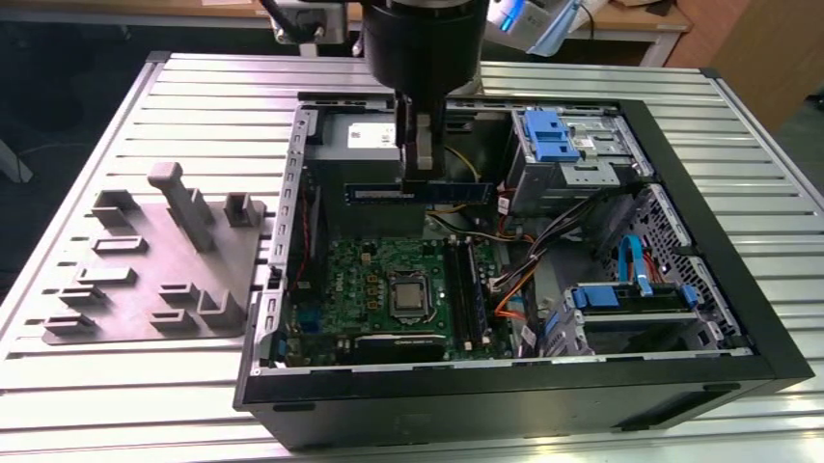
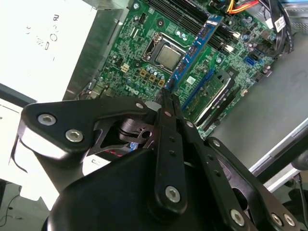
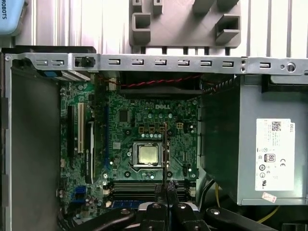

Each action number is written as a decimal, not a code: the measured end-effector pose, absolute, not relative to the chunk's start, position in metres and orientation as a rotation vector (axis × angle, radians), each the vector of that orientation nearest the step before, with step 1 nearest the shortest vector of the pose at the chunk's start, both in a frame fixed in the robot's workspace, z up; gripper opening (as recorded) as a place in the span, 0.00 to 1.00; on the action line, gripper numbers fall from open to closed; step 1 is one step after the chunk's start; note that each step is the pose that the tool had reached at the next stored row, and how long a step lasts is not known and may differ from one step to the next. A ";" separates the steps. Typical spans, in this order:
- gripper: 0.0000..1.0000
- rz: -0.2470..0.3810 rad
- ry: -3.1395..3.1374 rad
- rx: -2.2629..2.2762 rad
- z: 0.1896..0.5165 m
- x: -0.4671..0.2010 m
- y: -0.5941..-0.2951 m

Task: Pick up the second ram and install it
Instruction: 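Pick up the second ram and move it above second insertion slot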

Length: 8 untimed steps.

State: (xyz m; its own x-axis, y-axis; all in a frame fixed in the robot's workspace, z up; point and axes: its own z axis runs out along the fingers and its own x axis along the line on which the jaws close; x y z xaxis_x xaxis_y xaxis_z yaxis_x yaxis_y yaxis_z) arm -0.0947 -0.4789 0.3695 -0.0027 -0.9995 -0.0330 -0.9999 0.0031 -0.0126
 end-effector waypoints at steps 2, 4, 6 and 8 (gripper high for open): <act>0.11 0.023 2.202 -2.195 0.367 -0.095 -0.479; 0.11 0.023 2.201 -2.195 0.364 -0.095 -0.479; 0.11 0.023 2.202 -2.195 0.362 -0.095 -0.479; 0.11 0.023 2.201 -2.195 0.360 -0.094 -0.479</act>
State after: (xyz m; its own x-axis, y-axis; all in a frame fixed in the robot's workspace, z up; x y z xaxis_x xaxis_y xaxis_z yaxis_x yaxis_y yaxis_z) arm -0.0944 -0.4789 0.3596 -0.0026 -0.9994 -0.0333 -0.9999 0.0030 -0.0126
